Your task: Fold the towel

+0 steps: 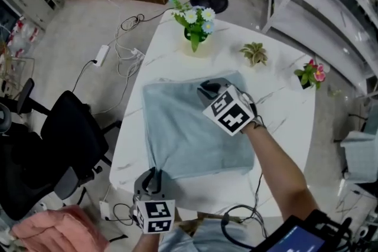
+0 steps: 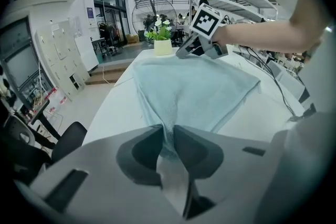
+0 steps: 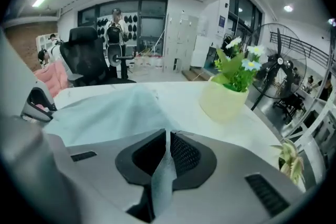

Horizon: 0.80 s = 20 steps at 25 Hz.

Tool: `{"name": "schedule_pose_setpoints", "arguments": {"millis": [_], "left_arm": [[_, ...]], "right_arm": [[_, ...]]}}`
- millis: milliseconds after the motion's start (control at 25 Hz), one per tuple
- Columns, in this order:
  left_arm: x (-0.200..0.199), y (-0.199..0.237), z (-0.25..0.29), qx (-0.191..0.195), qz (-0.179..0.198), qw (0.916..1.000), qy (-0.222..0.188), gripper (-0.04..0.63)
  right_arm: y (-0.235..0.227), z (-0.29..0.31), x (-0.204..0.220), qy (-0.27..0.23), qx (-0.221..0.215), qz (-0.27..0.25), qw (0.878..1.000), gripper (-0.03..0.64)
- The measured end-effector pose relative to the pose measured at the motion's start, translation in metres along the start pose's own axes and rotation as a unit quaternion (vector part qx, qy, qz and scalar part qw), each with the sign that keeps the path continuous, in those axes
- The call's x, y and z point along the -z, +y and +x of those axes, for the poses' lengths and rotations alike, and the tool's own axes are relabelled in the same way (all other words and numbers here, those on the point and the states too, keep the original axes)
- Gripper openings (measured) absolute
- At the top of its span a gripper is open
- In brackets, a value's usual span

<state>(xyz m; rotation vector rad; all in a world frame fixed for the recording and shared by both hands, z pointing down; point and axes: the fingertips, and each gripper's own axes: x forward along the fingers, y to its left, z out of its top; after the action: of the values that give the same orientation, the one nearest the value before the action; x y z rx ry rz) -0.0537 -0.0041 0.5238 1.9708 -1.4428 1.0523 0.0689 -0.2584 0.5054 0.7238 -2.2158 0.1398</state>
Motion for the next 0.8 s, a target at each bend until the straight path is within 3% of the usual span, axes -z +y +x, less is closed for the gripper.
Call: {"name": "schedule_pose_setpoints", "arguments": {"millis": [120,400,520,640,800], "left_arm": [[0.003,-0.001,0.000,0.007,0.001,1.0000,0.005,0.069],[0.009,-0.003,0.001,0.014,-0.001,0.9999,0.000,0.066],[0.004,0.000,-0.002,0.017,-0.011,0.9998,-0.001,0.067],[-0.004,0.007,-0.016,0.028,-0.047,0.9983,-0.017,0.071],[-0.014,0.024,-0.042,0.028,-0.086,0.9951,-0.041,0.080]], "right_arm": [[-0.014,0.020,0.008,0.021,0.011,0.010,1.000,0.044],[-0.039,0.033,-0.001,0.000,0.051,0.047,0.998,0.041],[-0.037,0.028,-0.009,-0.014,0.039,0.049,0.998,0.068],[-0.026,-0.014,-0.016,-0.035,0.006,0.065,0.997,0.161],[-0.014,-0.099,0.014,-0.040,0.007,0.094,0.995,0.142]]}}
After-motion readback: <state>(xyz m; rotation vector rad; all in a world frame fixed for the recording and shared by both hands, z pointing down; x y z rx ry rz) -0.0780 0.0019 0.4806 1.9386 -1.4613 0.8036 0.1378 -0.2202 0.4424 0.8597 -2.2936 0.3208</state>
